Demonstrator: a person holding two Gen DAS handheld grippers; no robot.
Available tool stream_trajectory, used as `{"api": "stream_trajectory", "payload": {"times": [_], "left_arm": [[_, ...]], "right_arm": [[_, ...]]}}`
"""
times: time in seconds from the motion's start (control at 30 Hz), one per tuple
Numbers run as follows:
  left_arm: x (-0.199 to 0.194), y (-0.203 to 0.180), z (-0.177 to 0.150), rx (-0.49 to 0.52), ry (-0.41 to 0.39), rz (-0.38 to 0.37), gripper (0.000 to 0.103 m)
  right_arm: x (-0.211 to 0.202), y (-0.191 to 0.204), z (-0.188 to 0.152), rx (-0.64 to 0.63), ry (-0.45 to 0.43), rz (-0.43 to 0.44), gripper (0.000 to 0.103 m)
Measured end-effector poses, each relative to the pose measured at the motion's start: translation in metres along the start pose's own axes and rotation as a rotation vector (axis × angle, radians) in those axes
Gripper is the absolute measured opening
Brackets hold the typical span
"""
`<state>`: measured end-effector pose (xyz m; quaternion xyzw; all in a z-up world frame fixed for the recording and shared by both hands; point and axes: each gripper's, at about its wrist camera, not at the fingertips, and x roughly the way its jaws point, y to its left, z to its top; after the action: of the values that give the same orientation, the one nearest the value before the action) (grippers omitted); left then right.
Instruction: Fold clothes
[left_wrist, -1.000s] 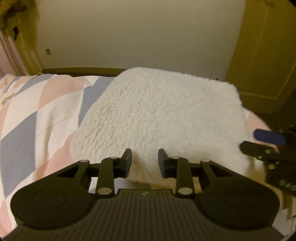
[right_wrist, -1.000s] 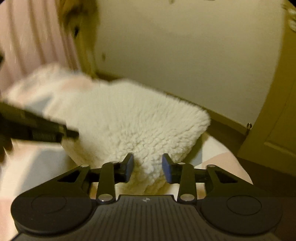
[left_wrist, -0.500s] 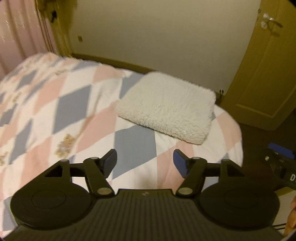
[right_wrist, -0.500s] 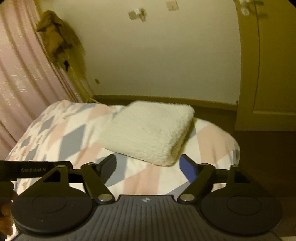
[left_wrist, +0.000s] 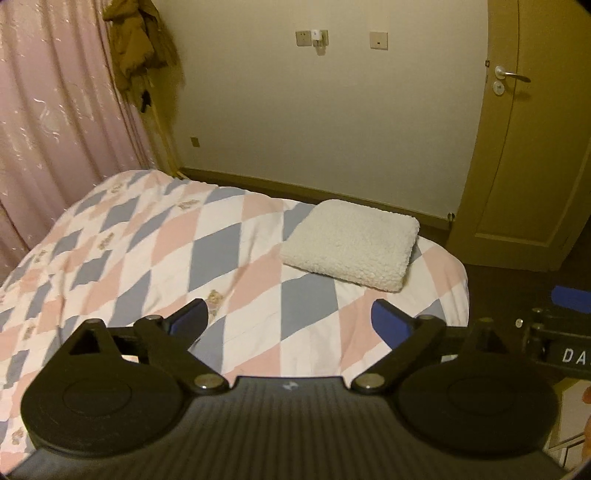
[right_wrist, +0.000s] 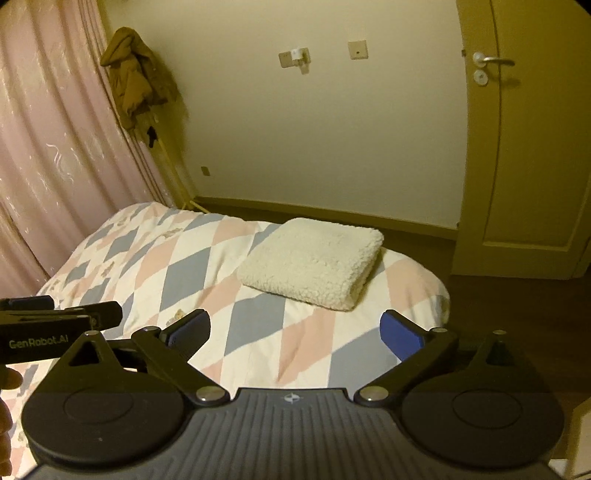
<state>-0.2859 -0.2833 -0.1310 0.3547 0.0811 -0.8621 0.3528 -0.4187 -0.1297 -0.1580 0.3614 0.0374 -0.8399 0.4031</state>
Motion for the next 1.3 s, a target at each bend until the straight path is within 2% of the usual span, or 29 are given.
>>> {"api": "stream_trajectory", "payload": {"times": [0.13, 0.47, 0.67, 0.87, 1.13, 1.3], "left_arm": [[-0.033, 0.003, -0.013, -0.011, -0.035, 0.002, 0.102], [-0.083, 0.009, -0.044, -0.030, -0.094, 0.004, 0.102], [-0.104, 0.002, -0.054, -0.006, -0.147, 0.044, 0.103], [-0.116, -0.007, -0.061, 0.010, -0.163, 0.077, 0.103], [-0.112, -0.003, -0.058, -0.027, -0.118, -0.010, 0.103], [-0.096, -0.008, -0.055, -0.019, -0.078, 0.003, 0.102]], "right_arm": [[-0.032, 0.008, -0.007, 0.000, -0.012, -0.021, 0.101], [-0.082, 0.021, -0.023, -0.027, -0.057, -0.058, 0.103], [-0.097, 0.021, -0.027, -0.033, -0.086, -0.089, 0.103], [-0.102, 0.012, -0.031, 0.011, -0.100, -0.117, 0.103], [-0.095, 0.002, -0.030, 0.033, -0.075, -0.144, 0.103], [-0.081, -0.001, -0.029, 0.026, -0.040, -0.140, 0.103]]}}
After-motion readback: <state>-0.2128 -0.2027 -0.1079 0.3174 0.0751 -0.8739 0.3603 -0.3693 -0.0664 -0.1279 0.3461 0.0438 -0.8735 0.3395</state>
